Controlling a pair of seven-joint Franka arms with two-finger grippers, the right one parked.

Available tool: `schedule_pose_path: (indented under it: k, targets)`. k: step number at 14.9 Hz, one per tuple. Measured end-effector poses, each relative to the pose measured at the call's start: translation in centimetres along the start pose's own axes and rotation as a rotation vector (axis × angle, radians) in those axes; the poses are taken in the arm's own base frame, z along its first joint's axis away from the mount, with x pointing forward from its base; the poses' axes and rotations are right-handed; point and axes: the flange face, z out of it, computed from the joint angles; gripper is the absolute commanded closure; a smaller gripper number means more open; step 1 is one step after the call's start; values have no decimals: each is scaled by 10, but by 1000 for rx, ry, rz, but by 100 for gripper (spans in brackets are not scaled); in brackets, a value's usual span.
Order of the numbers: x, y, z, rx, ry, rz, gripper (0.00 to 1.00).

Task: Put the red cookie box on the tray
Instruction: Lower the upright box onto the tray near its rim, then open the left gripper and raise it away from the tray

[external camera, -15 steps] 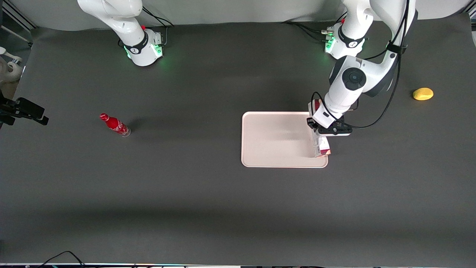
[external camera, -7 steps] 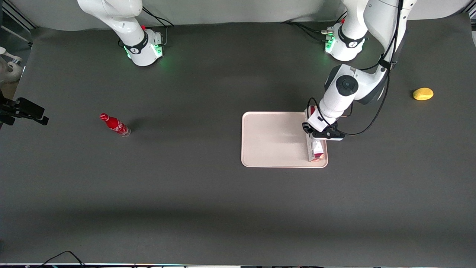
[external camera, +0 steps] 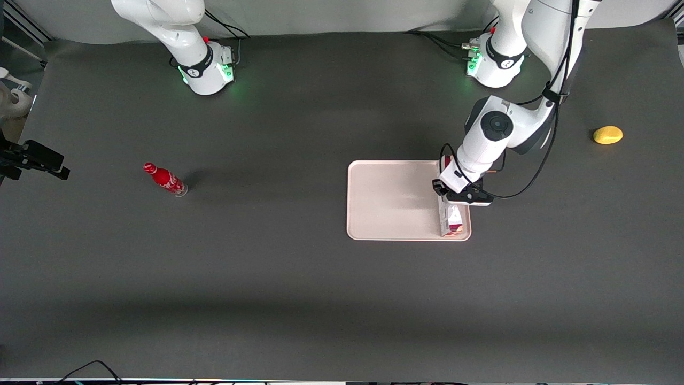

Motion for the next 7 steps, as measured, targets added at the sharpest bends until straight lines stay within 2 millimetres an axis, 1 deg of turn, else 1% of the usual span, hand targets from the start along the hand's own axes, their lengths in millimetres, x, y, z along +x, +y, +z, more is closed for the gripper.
schedule_pose_path:
  k: [1, 2, 3, 7]
  targets:
    - [0, 0, 1, 3, -1, 9, 25]
    - [0, 0, 2, 5, -1, 15, 15]
    - [0, 0, 2, 6, 0, 18, 0]
    - [9, 4, -4, 2, 22, 25, 0]
